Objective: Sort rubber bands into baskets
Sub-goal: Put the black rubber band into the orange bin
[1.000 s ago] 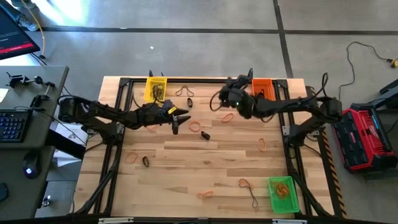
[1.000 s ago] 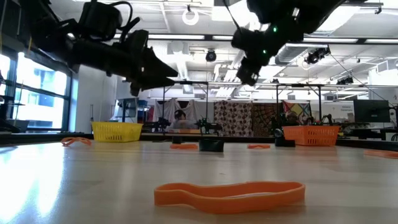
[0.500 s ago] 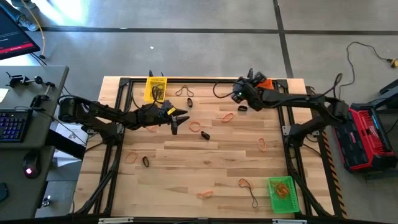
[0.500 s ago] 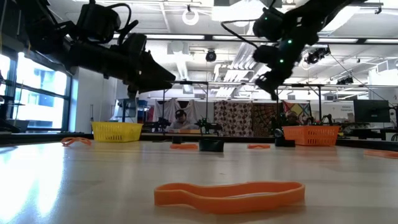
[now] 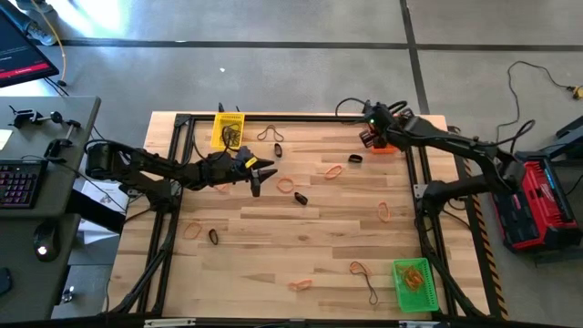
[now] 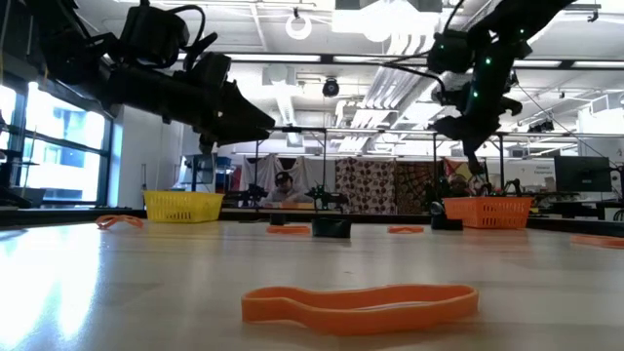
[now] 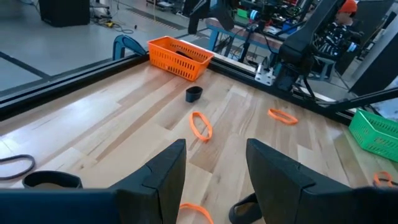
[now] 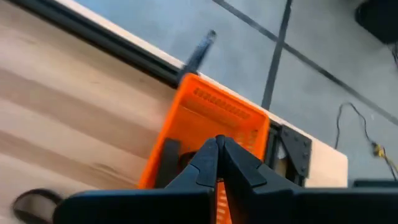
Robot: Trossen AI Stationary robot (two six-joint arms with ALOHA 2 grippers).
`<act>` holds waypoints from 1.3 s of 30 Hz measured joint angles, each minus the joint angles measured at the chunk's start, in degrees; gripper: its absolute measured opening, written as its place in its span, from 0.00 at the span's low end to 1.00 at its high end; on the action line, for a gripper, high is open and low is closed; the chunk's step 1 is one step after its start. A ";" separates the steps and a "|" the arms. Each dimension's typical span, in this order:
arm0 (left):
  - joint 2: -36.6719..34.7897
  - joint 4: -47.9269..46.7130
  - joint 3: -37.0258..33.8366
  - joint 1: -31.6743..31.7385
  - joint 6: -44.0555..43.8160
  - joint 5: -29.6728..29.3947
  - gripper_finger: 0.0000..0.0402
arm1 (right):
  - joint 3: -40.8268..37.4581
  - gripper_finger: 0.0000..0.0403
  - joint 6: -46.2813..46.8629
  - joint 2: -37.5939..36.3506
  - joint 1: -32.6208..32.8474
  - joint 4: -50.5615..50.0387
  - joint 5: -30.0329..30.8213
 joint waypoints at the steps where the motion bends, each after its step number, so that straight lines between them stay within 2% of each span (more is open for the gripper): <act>1: 0.00 0.00 -0.02 0.00 -0.02 0.02 0.40 | -0.04 0.00 0.00 0.01 -0.94 -0.13 -0.15; 4: 0.00 0.00 -0.01 0.00 -0.09 0.30 0.40 | -1.60 0.00 -0.23 -0.01 -3.60 2.30 -1.14; 9: 0.00 -0.01 -0.01 -0.02 -0.09 0.48 0.40 | -8.11 0.00 -1.71 0.01 -8.08 11.95 -6.78; 17: 0.00 0.02 -0.02 -0.02 -0.11 0.59 0.40 | -18.39 0.00 -0.61 0.03 -10.70 19.35 -7.32; 27: 0.00 0.20 -0.02 -0.02 -1.11 0.57 0.40 | -20.24 0.00 1.33 0.08 -11.91 20.68 -13.88; 31: 0.00 0.20 -0.02 -0.02 -1.10 0.57 0.40 | -20.24 0.06 1.31 0.08 -12.26 20.85 -14.09; 39: 0.00 0.20 -0.02 -0.02 -0.03 0.55 0.40 | -19.52 0.24 2.03 0.08 -12.23 20.44 -13.88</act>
